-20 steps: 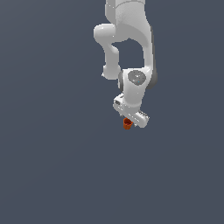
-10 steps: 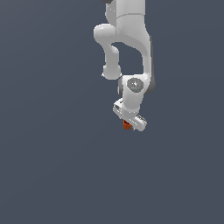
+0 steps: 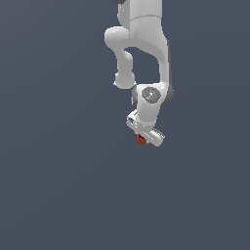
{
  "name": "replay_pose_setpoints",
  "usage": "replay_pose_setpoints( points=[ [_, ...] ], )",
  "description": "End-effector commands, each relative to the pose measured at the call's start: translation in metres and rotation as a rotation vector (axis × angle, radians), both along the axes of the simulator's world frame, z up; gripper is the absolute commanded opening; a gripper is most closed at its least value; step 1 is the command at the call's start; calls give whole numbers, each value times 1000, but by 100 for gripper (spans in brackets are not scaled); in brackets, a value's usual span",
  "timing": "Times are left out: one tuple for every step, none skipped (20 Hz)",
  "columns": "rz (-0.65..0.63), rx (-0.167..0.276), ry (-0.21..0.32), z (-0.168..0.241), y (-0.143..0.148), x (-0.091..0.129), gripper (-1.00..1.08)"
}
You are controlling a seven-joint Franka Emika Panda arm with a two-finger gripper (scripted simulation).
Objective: Pick up the object and move it to a goal position.
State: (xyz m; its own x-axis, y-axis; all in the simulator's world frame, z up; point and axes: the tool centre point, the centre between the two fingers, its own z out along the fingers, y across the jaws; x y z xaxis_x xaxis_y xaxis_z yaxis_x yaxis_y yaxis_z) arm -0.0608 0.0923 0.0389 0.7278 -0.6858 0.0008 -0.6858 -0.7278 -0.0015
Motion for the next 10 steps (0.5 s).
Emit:
replay_pose_setpoints(
  points=[
    [0, 0, 0, 0, 0, 0, -100],
    [0, 0, 0, 0, 0, 0, -100],
    [2, 1, -3, 1, 0, 1, -100],
    [4, 3, -6, 1, 1, 2, -100],
    [8, 5, -11, 2, 1, 4, -100],
    [12, 8, -17, 4, 2, 7, -100],
    [17, 12, -25, 5, 3, 10, -100],
    [23, 16, -33, 7, 4, 13, -100],
    [30, 21, -43, 10, 5, 17, -100],
    [38, 26, -55, 13, 6, 22, -100]
  ],
)
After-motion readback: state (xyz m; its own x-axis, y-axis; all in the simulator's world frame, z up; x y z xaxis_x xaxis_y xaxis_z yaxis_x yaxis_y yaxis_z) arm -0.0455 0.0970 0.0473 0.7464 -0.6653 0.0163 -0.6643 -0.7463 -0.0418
